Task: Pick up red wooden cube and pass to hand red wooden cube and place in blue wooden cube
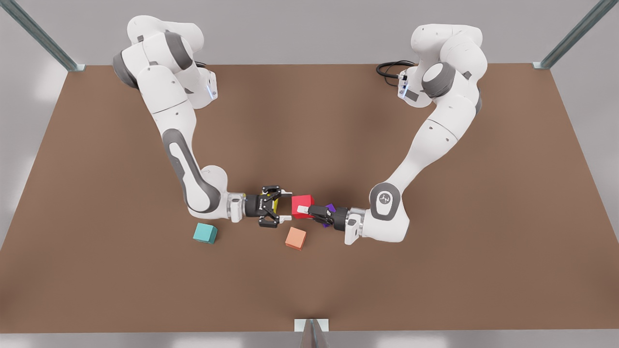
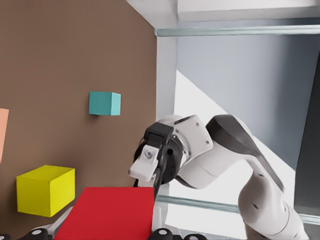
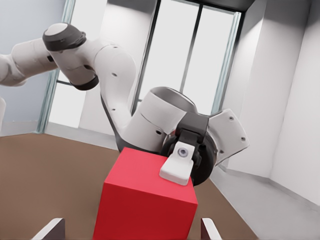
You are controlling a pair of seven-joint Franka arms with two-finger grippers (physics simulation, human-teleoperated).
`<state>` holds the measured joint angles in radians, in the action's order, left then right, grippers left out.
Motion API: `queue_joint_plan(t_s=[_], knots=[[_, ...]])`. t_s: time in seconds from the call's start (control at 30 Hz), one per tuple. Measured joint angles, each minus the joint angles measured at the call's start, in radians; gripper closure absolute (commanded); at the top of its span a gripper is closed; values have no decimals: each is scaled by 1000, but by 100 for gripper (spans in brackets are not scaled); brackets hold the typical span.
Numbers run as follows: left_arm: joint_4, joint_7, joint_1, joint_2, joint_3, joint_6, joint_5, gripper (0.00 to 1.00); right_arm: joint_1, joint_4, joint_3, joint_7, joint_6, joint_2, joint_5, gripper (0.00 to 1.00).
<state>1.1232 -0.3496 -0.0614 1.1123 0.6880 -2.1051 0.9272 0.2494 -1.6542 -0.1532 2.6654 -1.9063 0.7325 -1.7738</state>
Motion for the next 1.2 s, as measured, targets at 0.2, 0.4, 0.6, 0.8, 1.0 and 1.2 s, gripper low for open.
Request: queue_joint_plan(t_s=[0.2,0.4,0.6,0.8,1.0,1.2], knots=[[0,-14,-1,-1,0,0,0,29,2,3,-7,17,-16,5,-8,0],[0,-23,-4,-1,1,-1,1,29,4,11,-20,28,-31,19,-18,0],[0,-30,-5,0,2,-3,2,29,4,13,-40,35,-51,20,-32,0],[0,-34,-5,-1,2,-3,2,29,4,25,-63,40,-78,31,-41,0],[0,-37,-12,2,9,-17,12,29,3,28,-79,43,-101,41,-50,0],[0,-40,-12,3,9,-25,20,29,2,31,-87,44,-117,41,-52,28]])
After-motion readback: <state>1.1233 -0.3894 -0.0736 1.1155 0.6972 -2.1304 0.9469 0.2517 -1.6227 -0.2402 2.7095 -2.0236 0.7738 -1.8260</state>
